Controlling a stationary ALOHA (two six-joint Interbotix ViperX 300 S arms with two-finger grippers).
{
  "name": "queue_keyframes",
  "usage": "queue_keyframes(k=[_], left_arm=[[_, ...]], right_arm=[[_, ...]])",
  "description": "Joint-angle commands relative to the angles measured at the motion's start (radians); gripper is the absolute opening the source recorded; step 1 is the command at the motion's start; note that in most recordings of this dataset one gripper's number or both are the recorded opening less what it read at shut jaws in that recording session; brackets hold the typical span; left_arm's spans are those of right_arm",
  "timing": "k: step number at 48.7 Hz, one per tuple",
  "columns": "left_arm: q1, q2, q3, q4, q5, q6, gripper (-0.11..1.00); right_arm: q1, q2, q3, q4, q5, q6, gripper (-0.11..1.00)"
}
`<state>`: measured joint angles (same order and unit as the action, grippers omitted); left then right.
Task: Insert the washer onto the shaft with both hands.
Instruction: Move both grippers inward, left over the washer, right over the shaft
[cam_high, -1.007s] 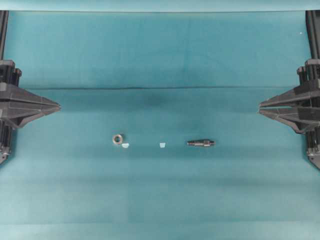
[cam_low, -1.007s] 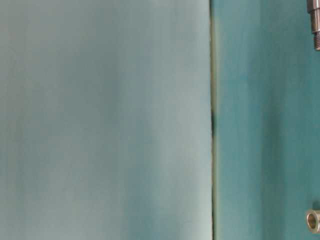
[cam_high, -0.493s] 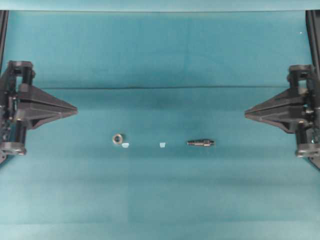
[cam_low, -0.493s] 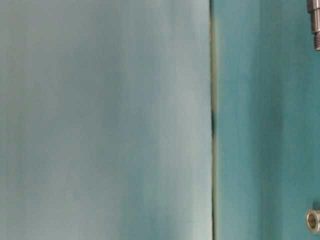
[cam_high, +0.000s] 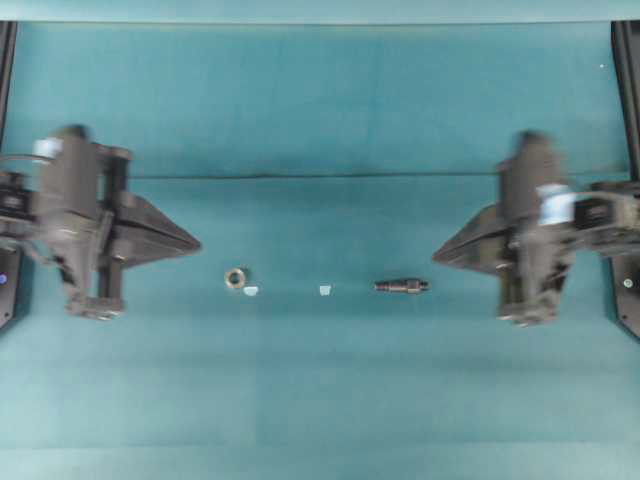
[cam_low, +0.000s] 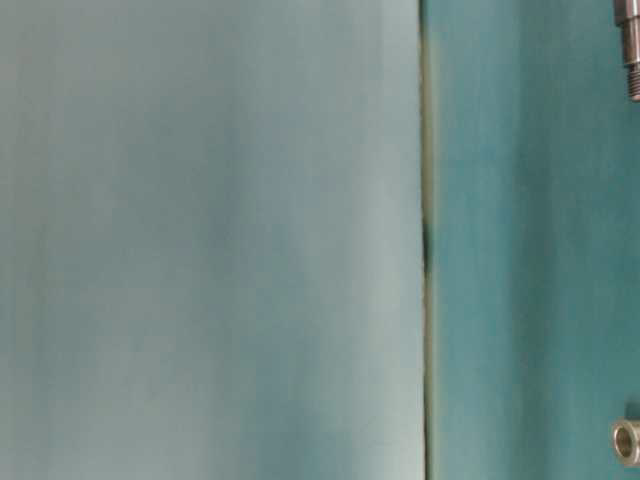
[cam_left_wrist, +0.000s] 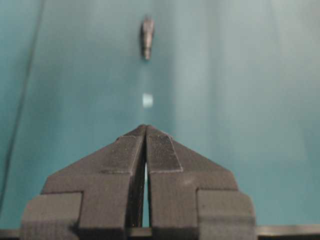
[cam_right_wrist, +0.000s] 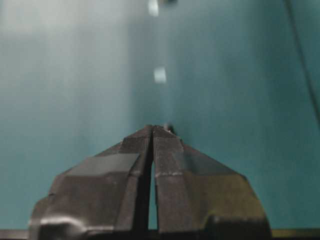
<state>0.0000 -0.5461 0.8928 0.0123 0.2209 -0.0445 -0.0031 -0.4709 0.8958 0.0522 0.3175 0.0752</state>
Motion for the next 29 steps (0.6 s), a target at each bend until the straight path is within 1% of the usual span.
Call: queue_keyframes(k=[1,6,12,22,29], left_arm=[[0.0,0.046,-0.061,0.002,0.043,-0.005,0.02],[0.002,0.114,-0.104,0.002,0.115,-0.005,0.02],[0.002,0.199,-0.153,0.002,0.192,-0.005,0.02],[0.002,0.301,-0.218,0.002,0.287,0.002,0.02],[0.002,0.333,-0.229,0.003,0.301,-0.002,0.02]], right_arm=[[-0.002,0.049,-0.064,-0.009,0.064,0.002,-0.09],[-0.002,0.11,-0.109,-0.031,0.137,-0.002,-0.09],[-0.002,0.16,-0.141,-0.043,0.192,-0.006,-0.09],[-0.003,0.218,-0.156,-0.043,0.21,-0.002,-0.09],[-0.012,0.259,-0.16,-0.043,0.225,-0.002,-0.07]])
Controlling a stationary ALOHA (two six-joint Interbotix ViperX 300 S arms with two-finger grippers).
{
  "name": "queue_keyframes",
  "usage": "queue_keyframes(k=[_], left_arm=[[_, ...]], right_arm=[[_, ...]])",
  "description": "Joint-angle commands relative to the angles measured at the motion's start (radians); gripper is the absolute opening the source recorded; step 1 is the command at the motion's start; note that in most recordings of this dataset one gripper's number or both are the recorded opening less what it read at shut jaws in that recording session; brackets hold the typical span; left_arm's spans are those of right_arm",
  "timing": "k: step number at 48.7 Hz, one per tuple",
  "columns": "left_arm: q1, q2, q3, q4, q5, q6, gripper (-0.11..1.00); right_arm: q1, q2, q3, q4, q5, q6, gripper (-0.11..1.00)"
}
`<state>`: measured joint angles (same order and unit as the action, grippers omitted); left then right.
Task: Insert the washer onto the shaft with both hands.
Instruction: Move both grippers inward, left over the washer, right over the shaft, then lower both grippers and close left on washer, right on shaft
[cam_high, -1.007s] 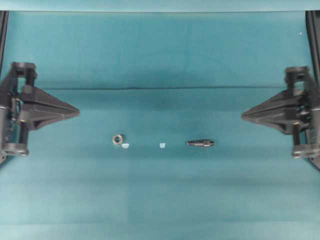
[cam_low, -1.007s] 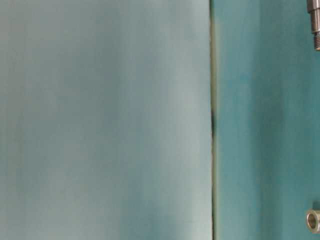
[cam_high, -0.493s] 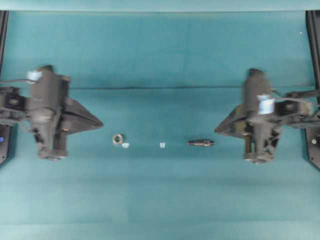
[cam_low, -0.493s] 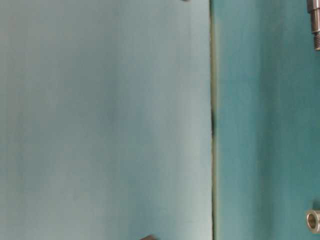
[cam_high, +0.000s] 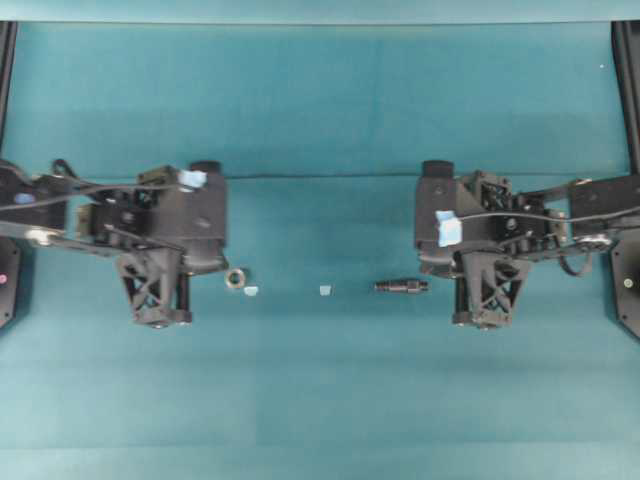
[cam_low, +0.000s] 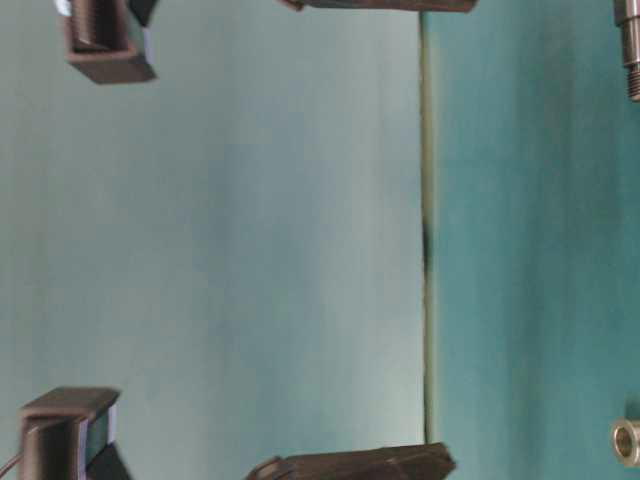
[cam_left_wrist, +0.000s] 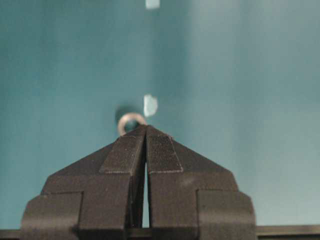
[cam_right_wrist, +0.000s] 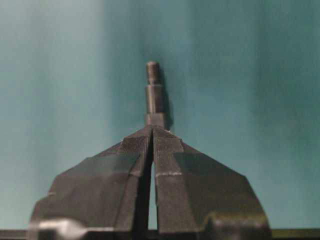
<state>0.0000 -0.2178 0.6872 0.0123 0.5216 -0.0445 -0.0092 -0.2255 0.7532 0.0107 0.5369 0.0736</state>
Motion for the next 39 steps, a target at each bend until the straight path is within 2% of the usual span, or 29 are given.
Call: queue_keyframes(k=[1,10,13,16,20,25,28,33,39], left_arm=[[0.002,0.006,-0.023,0.005,0.0,-0.002,0.02],[0.005,0.008,-0.015,0.005,0.0,-0.002,0.02],[0.008,0.012,-0.014,0.006,0.0,-0.002,0.02],[0.014,0.018,-0.009,0.008,0.0,-0.002,0.05],[0.02,0.032,-0.005,0.008,-0.002,0.009,0.2],[0.028,0.058,0.003,0.009,-0.006,0.023,0.51],[0.031,0.071,0.006,0.009,-0.011,0.037,0.7],[0.031,0.084,0.011,0.009,-0.028,0.058,0.95],[0.031,0.087,0.017,0.009,-0.057,0.071,0.93]], right_arm=[[-0.006,0.018,-0.018,-0.002,0.012,0.0,-0.07],[-0.017,0.064,-0.037,-0.002,0.034,0.0,0.04],[-0.02,0.075,-0.037,-0.002,0.031,0.0,0.14],[-0.021,0.089,-0.038,-0.002,0.029,0.0,0.3],[-0.021,0.101,-0.04,-0.003,0.015,0.0,0.54],[-0.021,0.109,-0.038,-0.012,-0.012,0.0,0.83],[-0.021,0.114,-0.04,-0.023,-0.021,0.0,0.95],[-0.021,0.124,-0.04,-0.037,-0.032,0.0,0.96],[-0.02,0.141,-0.038,-0.038,-0.037,-0.002,0.96]])
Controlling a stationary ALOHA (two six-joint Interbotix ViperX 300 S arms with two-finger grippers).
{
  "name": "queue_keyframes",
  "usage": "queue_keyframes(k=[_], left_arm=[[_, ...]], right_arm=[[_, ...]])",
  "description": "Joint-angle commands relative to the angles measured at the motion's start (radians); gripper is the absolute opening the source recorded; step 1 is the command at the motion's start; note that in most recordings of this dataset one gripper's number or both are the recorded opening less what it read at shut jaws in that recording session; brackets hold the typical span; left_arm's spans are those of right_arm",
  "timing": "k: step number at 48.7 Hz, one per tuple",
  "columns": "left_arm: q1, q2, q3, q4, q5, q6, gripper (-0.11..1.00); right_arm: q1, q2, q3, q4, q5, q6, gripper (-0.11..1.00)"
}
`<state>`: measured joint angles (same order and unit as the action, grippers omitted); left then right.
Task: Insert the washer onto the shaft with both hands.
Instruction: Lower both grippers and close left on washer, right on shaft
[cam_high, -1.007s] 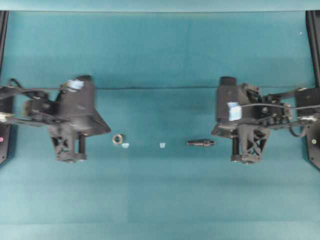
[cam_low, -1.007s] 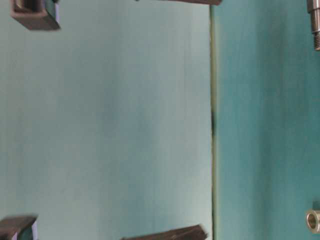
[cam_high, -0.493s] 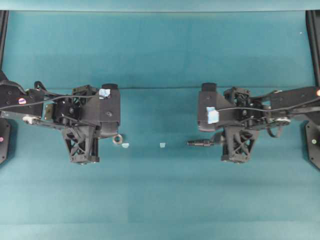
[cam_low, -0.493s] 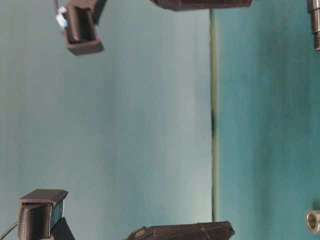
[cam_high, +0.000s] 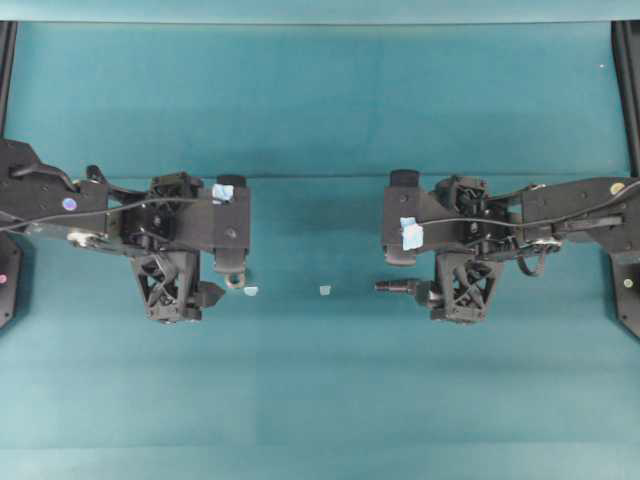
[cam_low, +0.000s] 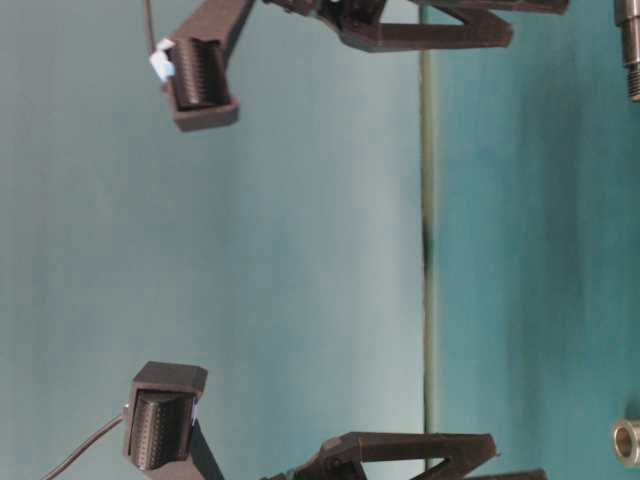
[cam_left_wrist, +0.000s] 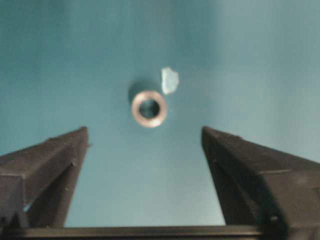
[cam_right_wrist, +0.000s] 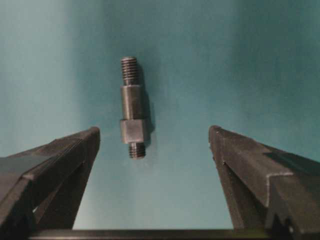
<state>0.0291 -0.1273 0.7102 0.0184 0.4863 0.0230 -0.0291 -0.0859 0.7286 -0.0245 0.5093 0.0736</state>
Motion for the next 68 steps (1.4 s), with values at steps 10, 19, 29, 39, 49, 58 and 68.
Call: queue_keyframes(k=[10,19,29,39,49,58,68], left_arm=[[0.006,0.023,0.006,0.003,-0.032,0.003,0.93],[0.006,0.067,0.009,0.003,-0.064,0.003,0.93],[0.006,0.117,0.009,0.003,-0.123,0.003,0.93],[0.008,0.146,0.011,0.003,-0.14,0.003,0.93],[0.006,0.173,0.011,0.003,-0.172,-0.003,0.92],[0.006,0.189,0.009,0.003,-0.175,-0.005,0.92],[0.006,0.189,0.017,0.003,-0.175,-0.005,0.92]], right_arm=[[0.006,0.035,-0.009,-0.003,-0.044,-0.002,0.95],[0.02,0.069,-0.005,-0.003,-0.061,0.0,0.95],[0.035,0.089,0.006,-0.003,-0.087,0.002,0.95],[0.041,0.107,0.012,0.0,-0.109,0.005,0.95],[0.041,0.127,0.014,0.0,-0.118,0.003,0.95],[0.041,0.133,0.017,-0.002,-0.118,0.003,0.95],[0.04,0.132,0.032,0.0,-0.118,0.0,0.95]])
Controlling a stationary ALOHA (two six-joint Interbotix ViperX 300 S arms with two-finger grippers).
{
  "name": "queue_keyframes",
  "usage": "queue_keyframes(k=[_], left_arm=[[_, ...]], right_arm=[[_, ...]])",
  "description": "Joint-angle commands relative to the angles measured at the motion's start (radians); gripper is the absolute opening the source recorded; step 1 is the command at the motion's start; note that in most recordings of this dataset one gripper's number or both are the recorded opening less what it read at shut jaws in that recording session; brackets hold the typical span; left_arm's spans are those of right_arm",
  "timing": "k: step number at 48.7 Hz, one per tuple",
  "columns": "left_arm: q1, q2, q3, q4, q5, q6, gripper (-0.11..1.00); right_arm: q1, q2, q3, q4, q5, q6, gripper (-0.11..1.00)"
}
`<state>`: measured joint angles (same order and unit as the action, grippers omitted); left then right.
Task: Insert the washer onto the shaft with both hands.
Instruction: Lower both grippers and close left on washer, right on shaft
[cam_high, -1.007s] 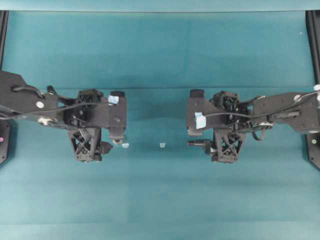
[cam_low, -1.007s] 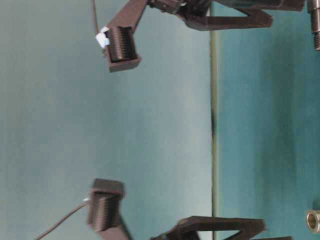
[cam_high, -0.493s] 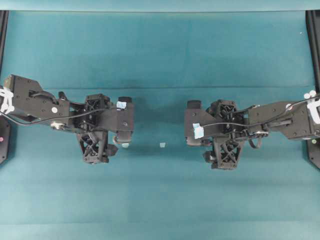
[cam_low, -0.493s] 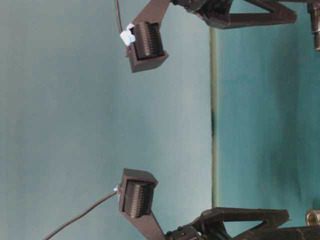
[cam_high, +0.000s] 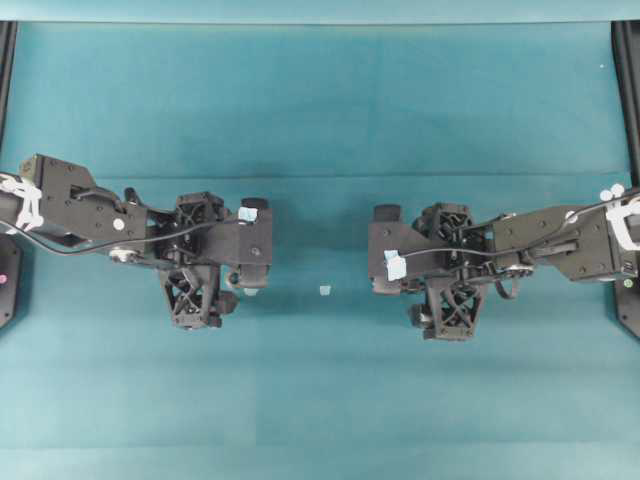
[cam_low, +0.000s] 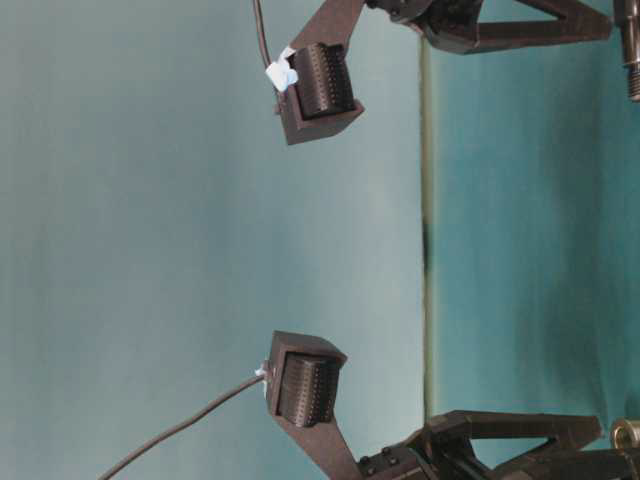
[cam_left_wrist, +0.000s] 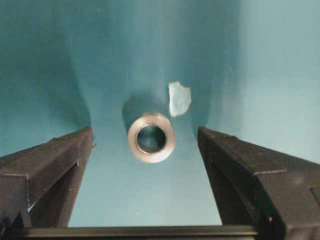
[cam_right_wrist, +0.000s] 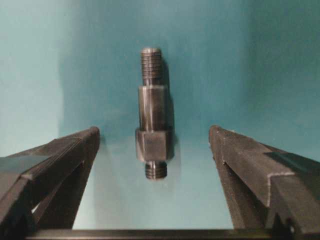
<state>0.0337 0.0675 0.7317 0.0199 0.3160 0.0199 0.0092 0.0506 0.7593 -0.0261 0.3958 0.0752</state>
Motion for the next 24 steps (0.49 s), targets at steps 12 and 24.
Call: queue_keyframes(k=[12,24], left_arm=[[0.002,-0.005,-0.006,0.002,-0.012,-0.003,0.92],[0.002,0.002,-0.006,0.002,-0.023,-0.005,0.92]], right_arm=[[-0.006,-0.005,0.015,0.002,-0.017,-0.002,0.95],[-0.006,-0.003,0.018,0.002,-0.023,0.0,0.95]])
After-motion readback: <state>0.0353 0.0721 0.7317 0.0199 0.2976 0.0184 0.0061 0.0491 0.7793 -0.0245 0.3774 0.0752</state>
